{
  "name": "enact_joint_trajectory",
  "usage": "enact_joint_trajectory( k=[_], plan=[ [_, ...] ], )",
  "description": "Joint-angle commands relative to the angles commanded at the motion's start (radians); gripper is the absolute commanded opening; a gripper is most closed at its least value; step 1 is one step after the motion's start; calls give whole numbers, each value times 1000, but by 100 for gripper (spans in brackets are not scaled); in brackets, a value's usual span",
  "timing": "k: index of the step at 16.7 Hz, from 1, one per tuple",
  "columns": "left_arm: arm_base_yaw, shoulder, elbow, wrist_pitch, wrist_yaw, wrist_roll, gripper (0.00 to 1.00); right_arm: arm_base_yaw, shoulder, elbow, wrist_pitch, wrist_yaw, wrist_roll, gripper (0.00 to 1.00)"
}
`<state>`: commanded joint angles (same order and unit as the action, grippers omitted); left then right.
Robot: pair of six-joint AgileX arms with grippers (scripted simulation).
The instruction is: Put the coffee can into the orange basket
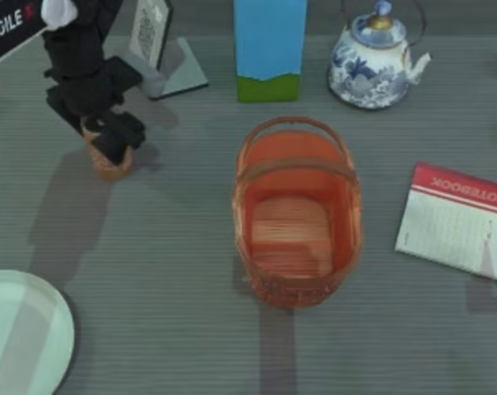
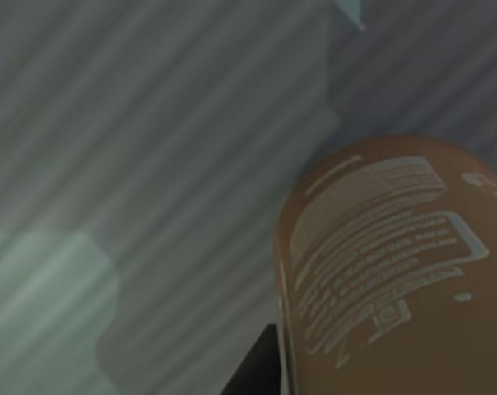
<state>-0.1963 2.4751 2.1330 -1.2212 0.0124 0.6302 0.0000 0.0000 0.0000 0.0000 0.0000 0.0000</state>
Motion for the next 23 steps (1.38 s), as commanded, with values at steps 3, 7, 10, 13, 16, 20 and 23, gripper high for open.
enact_joint_trajectory(
  k=[3,7,10,13,16,20,23],
  plan=[
    [-8,-16,-50,95,66,-30,0,0,0,0,0,0,0,100],
    [-30,-60,-178,366,241,-113,0,0,0,0,0,0,0,100],
    [-51,-109,-306,650,417,-202,0,0,0,0,0,0,0,100],
    [-72,-171,-447,964,614,-303,0,0,0,0,0,0,0,100],
    [-93,-242,-586,1276,810,-402,0,0,0,0,0,0,0,100],
    [-117,-342,-743,1638,1042,-509,0,0,0,0,0,0,0,100],
    [-129,-407,-823,1828,1170,-560,0,0,0,0,0,0,0,100]
  ],
)
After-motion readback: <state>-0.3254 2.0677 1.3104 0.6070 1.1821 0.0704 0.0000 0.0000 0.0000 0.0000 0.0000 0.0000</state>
